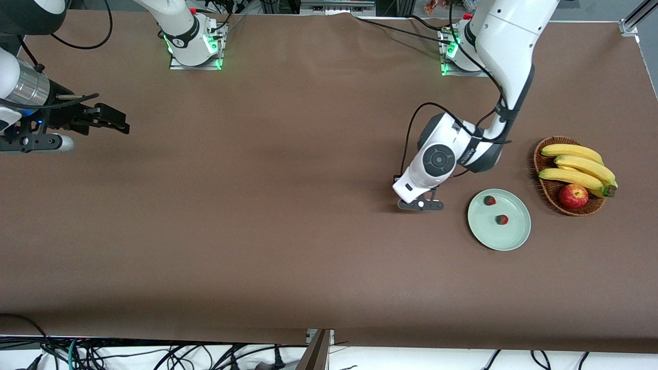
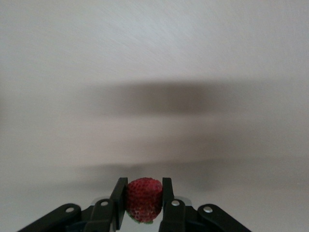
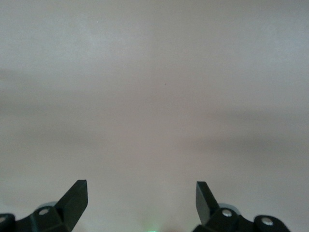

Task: Collect all strawberries into plate
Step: 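Carry the third strawberry to the plate with the left gripper and release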

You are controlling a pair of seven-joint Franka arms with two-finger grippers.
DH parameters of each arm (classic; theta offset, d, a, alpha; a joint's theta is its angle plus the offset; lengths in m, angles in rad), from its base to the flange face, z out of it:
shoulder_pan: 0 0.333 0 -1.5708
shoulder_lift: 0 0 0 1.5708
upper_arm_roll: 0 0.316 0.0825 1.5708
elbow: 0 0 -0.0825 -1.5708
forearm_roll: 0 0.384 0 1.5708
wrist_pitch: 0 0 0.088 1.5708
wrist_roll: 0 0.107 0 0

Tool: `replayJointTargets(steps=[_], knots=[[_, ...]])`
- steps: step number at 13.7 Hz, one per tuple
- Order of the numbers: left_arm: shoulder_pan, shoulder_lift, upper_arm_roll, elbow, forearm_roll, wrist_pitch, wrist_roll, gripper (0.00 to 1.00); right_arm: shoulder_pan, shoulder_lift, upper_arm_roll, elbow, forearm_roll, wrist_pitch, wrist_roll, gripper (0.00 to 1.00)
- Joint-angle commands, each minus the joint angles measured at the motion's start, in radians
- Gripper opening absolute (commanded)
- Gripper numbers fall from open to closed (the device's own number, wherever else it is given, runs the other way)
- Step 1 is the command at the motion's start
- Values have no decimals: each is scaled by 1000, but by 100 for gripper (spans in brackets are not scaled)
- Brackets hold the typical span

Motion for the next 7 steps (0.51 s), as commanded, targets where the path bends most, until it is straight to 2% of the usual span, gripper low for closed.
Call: replayJointTargets(steps=[1, 3, 5, 7], knots=[[31, -41, 70, 101, 34, -155, 164, 0, -6, -25, 29, -26, -34, 39, -8, 99], [84, -41, 115, 121, 57, -160, 365, 0, -1, -25, 31, -14, -35, 40, 4, 99], [184, -30, 115, 140, 59, -128, 543, 0, 0, -25, 31, 3, -37, 40, 4, 99], [244, 19, 115, 135, 58, -24, 667, 0, -1, -8, 28, 24, -37, 40, 0, 99]])
